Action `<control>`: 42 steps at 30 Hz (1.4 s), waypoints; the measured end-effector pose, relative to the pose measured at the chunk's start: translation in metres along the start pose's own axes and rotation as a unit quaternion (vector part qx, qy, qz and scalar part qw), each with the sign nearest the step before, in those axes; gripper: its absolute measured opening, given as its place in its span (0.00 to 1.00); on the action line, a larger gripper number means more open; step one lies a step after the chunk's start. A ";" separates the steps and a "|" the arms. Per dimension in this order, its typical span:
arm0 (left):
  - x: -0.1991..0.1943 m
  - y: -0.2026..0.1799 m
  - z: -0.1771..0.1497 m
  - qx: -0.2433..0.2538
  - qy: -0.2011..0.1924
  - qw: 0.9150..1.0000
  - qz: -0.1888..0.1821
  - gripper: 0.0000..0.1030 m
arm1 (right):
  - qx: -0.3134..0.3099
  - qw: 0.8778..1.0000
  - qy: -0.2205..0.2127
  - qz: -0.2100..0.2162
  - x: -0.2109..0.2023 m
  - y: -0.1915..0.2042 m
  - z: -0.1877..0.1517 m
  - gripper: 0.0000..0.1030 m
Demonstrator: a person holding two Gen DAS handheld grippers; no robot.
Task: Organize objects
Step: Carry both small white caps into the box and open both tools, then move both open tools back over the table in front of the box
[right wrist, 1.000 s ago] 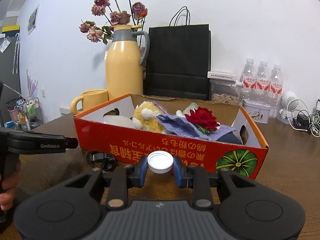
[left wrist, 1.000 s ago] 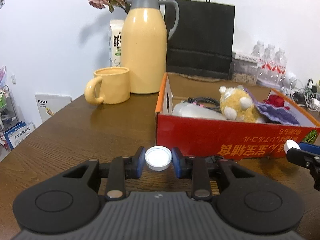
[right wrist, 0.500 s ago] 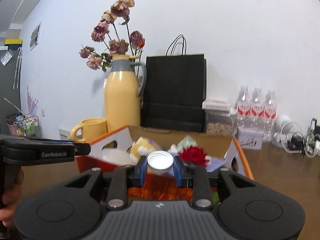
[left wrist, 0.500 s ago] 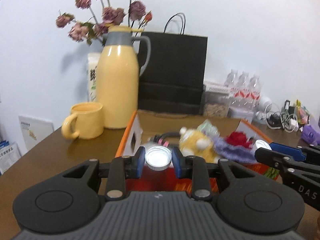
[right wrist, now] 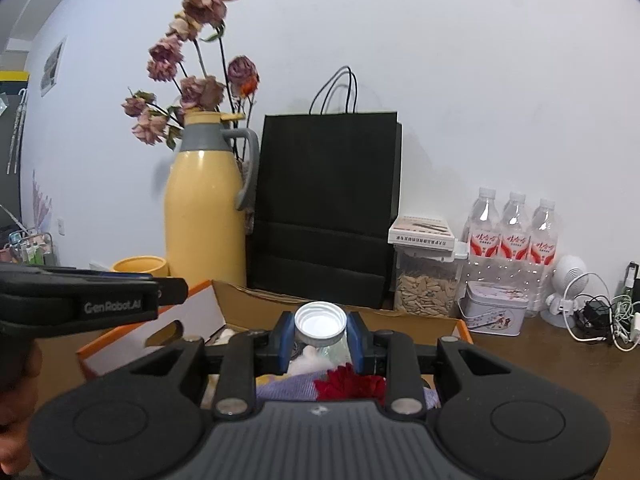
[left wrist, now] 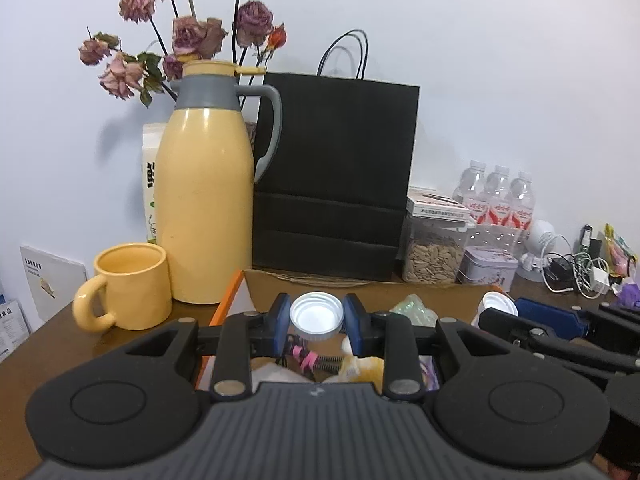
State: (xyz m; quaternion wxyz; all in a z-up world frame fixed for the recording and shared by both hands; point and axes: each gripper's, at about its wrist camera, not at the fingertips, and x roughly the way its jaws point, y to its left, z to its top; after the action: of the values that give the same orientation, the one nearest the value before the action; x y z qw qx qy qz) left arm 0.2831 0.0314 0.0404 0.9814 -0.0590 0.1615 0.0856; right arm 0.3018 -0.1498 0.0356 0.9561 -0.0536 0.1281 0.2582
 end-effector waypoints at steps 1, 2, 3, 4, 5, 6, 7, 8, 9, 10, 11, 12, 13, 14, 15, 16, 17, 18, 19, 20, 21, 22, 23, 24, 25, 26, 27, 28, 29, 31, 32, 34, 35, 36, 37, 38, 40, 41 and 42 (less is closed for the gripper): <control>0.007 0.000 0.001 0.000 0.004 1.000 0.000 0.29 | 0.006 1.000 0.002 -0.001 0.007 -0.001 0.000 0.26; 0.012 0.000 0.001 0.000 0.007 1.000 0.000 0.29 | 0.013 1.000 0.006 0.001 0.013 -0.003 -0.001 0.26; 0.017 0.000 0.000 0.002 0.009 1.000 0.001 0.29 | 0.017 1.000 0.009 0.002 0.017 -0.004 -0.002 0.26; 0.021 0.000 -0.001 0.005 0.011 1.000 0.002 0.29 | 0.018 1.000 0.011 0.002 0.021 -0.005 -0.003 0.26; 0.025 0.000 -0.002 0.008 0.014 1.000 0.004 0.29 | 0.017 1.000 0.014 0.002 0.025 -0.006 -0.005 0.26; 0.027 0.000 -0.004 0.010 0.017 1.000 0.006 0.29 | 0.018 1.000 0.017 0.002 0.027 -0.007 -0.007 0.26; 0.030 0.000 -0.006 0.013 0.021 1.000 0.007 0.29 | 0.019 1.000 0.021 0.003 0.029 -0.009 -0.009 0.26; 0.031 0.000 -0.008 0.015 0.024 1.000 0.006 0.29 | 0.023 0.999 0.027 0.005 0.031 -0.011 -0.010 0.26; 0.032 0.001 -0.009 0.016 0.024 1.000 0.005 0.29 | 0.026 0.999 0.033 0.007 0.032 -0.012 -0.012 0.26; 0.031 0.002 -0.010 0.017 0.023 1.000 0.008 0.29 | 0.027 0.999 0.038 0.009 0.033 -0.014 -0.013 0.26; 0.030 0.002 -0.010 0.018 0.020 1.000 0.011 0.29 | 0.029 0.999 0.042 0.010 0.033 -0.015 -0.014 0.26; 0.028 0.003 -0.010 0.018 0.017 1.000 0.013 0.31 | 0.030 0.999 0.043 0.008 0.033 -0.015 -0.015 0.27; 0.027 0.004 -0.009 0.017 0.015 1.000 0.011 0.40 | 0.030 0.999 0.045 0.008 0.031 -0.016 -0.015 0.38; 0.025 0.006 -0.009 0.014 0.012 1.000 0.009 0.54 | 0.030 0.998 0.047 0.008 0.030 -0.016 -0.016 0.54; 0.024 0.007 -0.009 0.012 0.007 1.000 0.009 0.61 | 0.030 0.998 0.046 0.005 0.028 -0.016 -0.017 0.63; 0.022 0.007 -0.009 0.012 0.001 1.000 0.012 0.79 | 0.030 0.999 0.043 0.000 0.025 -0.017 -0.018 0.81; 0.021 0.008 -0.009 0.012 -0.004 1.000 0.014 1.00 | 0.028 0.999 0.039 -0.004 0.023 -0.017 -0.019 0.90; 0.019 0.008 -0.008 0.010 -0.012 1.000 0.016 1.00 | 0.026 0.999 0.035 -0.007 0.020 -0.017 -0.019 0.92; 0.017 0.008 -0.009 0.011 -0.019 1.000 0.018 1.00 | 0.027 0.999 0.033 -0.008 0.019 -0.018 -0.018 0.95; 0.017 0.007 -0.009 0.013 -0.018 1.000 0.019 1.00 | 0.030 0.999 0.032 -0.010 0.017 -0.019 -0.018 1.00; 0.016 0.007 -0.008 0.014 -0.017 1.000 0.020 1.00 | 0.032 0.999 0.031 -0.010 0.016 -0.020 -0.017 1.00; 0.016 0.006 -0.009 0.016 -0.016 0.999 0.022 1.00 | 0.033 0.999 0.030 -0.010 0.015 -0.021 -0.017 1.00; 0.015 0.005 -0.009 0.018 -0.017 0.999 0.024 1.00 | 0.034 0.999 0.031 -0.012 0.014 -0.021 -0.016 1.00; 0.015 0.004 -0.009 0.019 -0.017 0.999 0.023 1.00 | 0.035 0.999 0.033 -0.014 0.014 -0.022 -0.016 1.00; 0.015 0.004 -0.009 0.020 -0.017 0.999 0.022 1.00 | 0.035 0.999 0.036 -0.015 0.015 -0.022 -0.015 1.00; 0.014 0.003 -0.009 0.020 -0.017 0.999 0.021 1.00 | 0.036 0.998 0.039 -0.017 0.014 -0.022 -0.015 1.00; 0.013 0.003 -0.009 0.019 -0.018 0.999 0.021 1.00 | 0.036 0.998 0.039 -0.017 0.014 -0.022 -0.016 1.00; 0.012 0.003 -0.009 0.018 -0.019 0.999 0.020 1.00 | 0.036 0.998 0.039 -0.016 0.013 -0.022 -0.016 1.00; 0.011 0.003 -0.010 0.017 -0.020 0.999 0.020 1.00 | 0.036 0.998 0.039 -0.016 0.012 -0.022 -0.015 1.00; 0.009 0.003 -0.010 0.017 -0.022 0.999 0.018 1.00 | 0.034 0.999 0.038 -0.017 0.010 -0.021 -0.015 1.00; 0.008 0.003 -0.011 0.018 -0.022 0.999 0.017 1.00 | 0.033 0.999 0.037 -0.018 0.008 -0.021 -0.015 1.00; 0.005 0.004 -0.011 0.019 -0.024 0.999 0.016 1.00 | 0.026 0.999 0.036 -0.020 0.004 -0.020 -0.015 1.00; 0.003 0.004 -0.011 0.020 -0.025 0.999 0.015 1.00 | 0.022 0.999 0.034 -0.021 0.001 -0.019 -0.016 1.00; 0.000 0.005 -0.011 0.019 -0.027 0.999 0.013 1.00 | 0.019 0.999 0.033 -0.021 -0.002 -0.019 -0.017 1.00; -0.003 0.006 -0.011 0.019 -0.029 0.999 0.011 1.00 | 0.018 0.999 0.033 -0.021 -0.005 -0.019 -0.017 1.00; -0.006 0.007 -0.012 0.018 -0.031 0.999 0.011 1.00 | 0.017 0.999 0.032 -0.021 -0.009 -0.019 -0.018 1.00; -0.015 0.010 -0.015 0.018 -0.036 0.999 0.007 1.00 | 0.015 0.999 0.028 -0.022 -0.017 -0.019 -0.020 1.00; -0.019 0.012 -0.017 0.019 -0.039 0.999 0.004 1.00 | 0.014 0.999 0.026 -0.022 -0.021 -0.019 -0.021 1.00; -0.022 0.013 -0.019 0.021 -0.041 0.999 0.004 1.00 | 0.012 0.999 0.023 -0.022 -0.025 -0.019 -0.022 1.00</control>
State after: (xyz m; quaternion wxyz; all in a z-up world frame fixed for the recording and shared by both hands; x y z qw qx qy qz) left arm 0.2540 0.0382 0.0290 0.9879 -0.0346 0.1231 0.0882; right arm 0.2852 -0.1816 0.0218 0.9588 -0.0508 0.1523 0.2342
